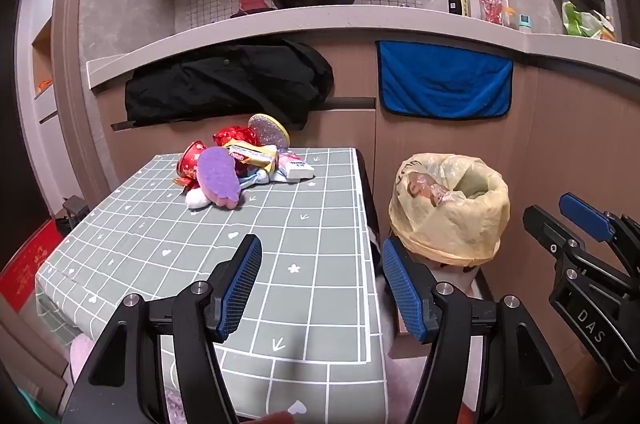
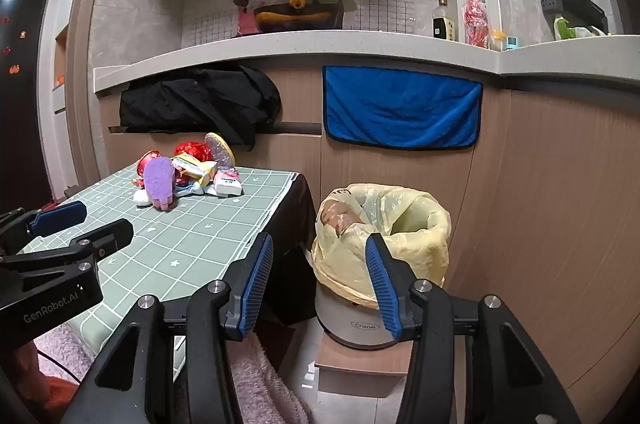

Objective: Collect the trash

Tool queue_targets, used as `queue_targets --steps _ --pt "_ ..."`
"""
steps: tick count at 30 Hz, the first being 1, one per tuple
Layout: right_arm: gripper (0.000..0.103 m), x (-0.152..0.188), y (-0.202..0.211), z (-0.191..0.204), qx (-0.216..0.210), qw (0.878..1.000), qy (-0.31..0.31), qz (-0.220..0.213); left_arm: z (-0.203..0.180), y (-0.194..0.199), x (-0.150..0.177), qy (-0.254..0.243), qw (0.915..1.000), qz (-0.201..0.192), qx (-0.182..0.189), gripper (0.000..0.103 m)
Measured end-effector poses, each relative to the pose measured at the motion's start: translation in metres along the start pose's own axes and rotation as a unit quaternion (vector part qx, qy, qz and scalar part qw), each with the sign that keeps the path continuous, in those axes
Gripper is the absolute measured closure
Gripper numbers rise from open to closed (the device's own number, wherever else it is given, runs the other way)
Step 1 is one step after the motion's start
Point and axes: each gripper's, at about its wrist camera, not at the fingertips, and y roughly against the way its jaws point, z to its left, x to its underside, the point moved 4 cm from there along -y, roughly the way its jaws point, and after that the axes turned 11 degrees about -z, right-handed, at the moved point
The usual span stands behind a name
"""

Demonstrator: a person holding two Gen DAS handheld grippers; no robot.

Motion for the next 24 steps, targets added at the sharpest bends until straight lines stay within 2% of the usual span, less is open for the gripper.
queue_targets --steps 6,7,18,20,24 --pt "0.057 -0.001 0.006 0.005 -0.001 1.000 0.003 -0.008 0.005 0.007 -0.001 0.007 1.0000 0.001 -0.002 0.040" --pt "0.057 0.000 0.000 0.001 -0.003 1.000 -0.007 0.005 0.006 0.009 -0.001 0.008 1.0000 0.001 -0.002 0.040" --pt "0.057 0.002 -0.002 0.000 -0.003 1.000 -0.008 0.009 0.010 0.016 -0.006 0.004 1.0000 0.006 -0.002 0.040" --pt "0.057 0.004 -0.002 0.002 -0.002 1.000 -0.008 0.009 0.006 0.004 -0.001 0.002 1.0000 0.007 -0.006 0.040" --pt "0.057 0.003 -0.003 0.000 -0.003 1.000 -0.010 0.010 0.007 0.006 -0.002 0.002 0.9999 0.008 -0.006 0.040"
